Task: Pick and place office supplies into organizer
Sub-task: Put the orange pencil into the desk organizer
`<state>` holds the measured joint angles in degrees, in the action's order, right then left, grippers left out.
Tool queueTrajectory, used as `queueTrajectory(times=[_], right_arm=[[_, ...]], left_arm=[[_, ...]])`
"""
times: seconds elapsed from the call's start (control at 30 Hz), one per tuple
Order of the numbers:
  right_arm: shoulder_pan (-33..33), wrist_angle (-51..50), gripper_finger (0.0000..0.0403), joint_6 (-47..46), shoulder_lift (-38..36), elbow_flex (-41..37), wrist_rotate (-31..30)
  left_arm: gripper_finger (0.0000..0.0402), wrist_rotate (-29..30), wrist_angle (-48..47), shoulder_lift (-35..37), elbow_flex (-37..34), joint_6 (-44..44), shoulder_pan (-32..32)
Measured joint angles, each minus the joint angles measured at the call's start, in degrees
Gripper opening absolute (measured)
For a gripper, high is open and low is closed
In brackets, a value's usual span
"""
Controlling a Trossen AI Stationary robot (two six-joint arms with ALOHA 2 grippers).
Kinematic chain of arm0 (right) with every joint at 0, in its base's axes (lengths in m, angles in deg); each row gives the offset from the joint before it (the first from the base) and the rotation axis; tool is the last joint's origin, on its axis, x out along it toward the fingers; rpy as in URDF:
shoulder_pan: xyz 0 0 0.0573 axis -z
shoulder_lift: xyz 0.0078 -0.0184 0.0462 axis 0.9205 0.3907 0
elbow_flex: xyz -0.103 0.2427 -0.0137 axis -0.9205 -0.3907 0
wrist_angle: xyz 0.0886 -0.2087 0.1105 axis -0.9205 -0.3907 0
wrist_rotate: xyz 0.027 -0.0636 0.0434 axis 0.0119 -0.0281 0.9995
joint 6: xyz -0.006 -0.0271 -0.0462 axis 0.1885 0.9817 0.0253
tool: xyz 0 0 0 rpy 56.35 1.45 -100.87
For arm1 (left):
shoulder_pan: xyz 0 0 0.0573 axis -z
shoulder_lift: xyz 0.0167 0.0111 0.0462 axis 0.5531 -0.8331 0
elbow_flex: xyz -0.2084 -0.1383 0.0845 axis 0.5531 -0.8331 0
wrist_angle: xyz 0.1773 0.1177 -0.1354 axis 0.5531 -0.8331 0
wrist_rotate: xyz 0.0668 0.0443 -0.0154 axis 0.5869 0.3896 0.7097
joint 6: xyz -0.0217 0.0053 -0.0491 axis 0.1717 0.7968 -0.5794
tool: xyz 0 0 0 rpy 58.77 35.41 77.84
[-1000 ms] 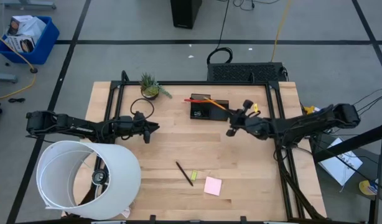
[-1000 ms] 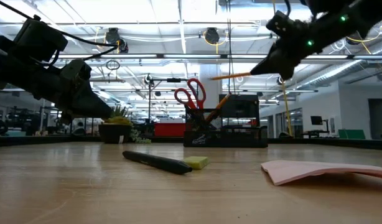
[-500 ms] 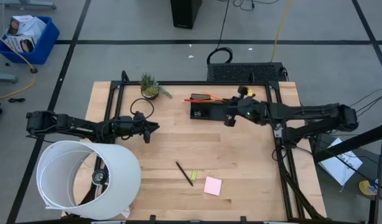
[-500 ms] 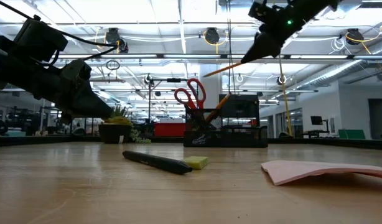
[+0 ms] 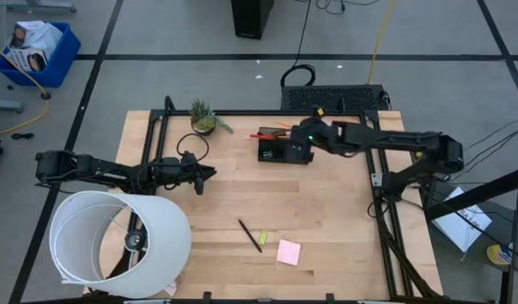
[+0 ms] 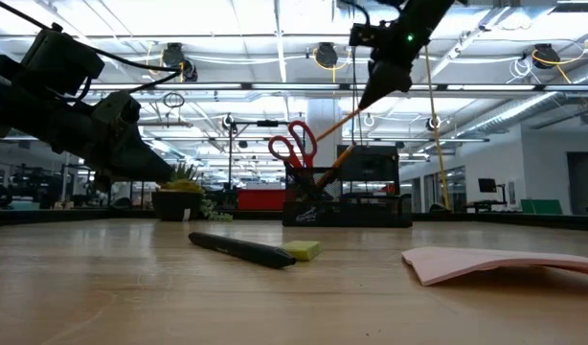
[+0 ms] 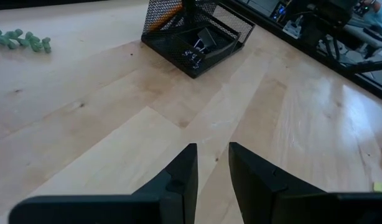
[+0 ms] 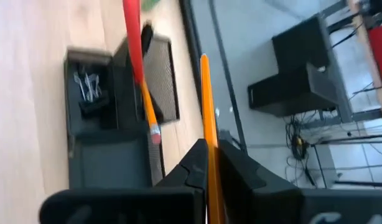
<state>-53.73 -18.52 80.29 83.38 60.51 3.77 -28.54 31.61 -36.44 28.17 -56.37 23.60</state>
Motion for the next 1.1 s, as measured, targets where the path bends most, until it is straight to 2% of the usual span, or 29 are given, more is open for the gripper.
queueTrajectory(times=[0.3, 0.6, 0.7, 1.0, 1.1], right_arm=[[0.69, -6.83, 0.0016, 2.4, 7.58, 6.89, 1.85], [0.71, -9.7, 0.0016, 8.06, 8.15, 7.18, 3.13], [0.71, -9.37, 0.0016, 10.58, 8.59, 7.18, 3.63], [2.68, -4.89, 0.0016, 17.37, 8.55, 7.42, 10.76], [3.28, -4.59, 0.0016, 18.3, 8.74, 7.42, 10.9]], left_arm=[[0.0093, -0.42, -0.1, 0.01, 0.0, -0.48, 0.0], [0.0093, -0.55, -0.26, 0.0, 0.0, -0.22, 0.0], [0.0093, -0.55, 0.02, 0.0, 0.0, -0.22, 0.0], [0.0093, -0.09, 0.09, 0.0, 0.0, -0.09, 0.0], [0.0093, -0.07, 0.09, 0.0, 0.0, -0.09, 0.0]])
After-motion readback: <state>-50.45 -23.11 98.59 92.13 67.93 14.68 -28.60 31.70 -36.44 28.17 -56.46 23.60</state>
